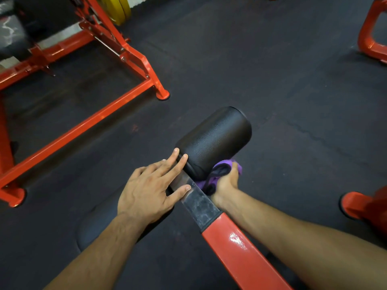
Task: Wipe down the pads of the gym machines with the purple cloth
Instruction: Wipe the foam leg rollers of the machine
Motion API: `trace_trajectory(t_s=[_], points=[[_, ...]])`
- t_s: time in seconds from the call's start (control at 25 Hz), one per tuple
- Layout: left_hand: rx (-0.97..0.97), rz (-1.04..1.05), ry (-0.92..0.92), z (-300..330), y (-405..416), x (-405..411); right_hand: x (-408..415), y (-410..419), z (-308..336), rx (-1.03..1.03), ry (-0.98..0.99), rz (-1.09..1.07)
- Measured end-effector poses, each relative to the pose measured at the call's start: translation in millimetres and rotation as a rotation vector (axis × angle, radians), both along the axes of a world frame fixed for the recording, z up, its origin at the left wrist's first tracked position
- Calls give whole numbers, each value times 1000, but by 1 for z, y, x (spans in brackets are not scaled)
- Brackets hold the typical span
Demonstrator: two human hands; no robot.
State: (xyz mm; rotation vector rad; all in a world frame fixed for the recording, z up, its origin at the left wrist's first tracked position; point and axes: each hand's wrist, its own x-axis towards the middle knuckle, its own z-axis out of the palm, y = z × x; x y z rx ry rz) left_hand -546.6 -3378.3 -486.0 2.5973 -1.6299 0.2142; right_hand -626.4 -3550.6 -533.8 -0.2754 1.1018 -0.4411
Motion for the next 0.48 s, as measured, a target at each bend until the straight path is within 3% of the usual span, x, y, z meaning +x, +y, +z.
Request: trace_trajectory(t_s=[0.16, 0.32, 0.4, 0.48], points=[[9, -12, -8, -1, -2, 0, 15, -43, -8, 126, -91, -234], [1, 10, 16, -1, -2, 1, -12, -16, -2, 23, 33, 47], [0, 5, 11, -2, -1, -1, -42, -7, 17, -147, 82, 256], [1, 5, 18, -2, -2, -1, -71, -7, 27, -557, 167, 395]])
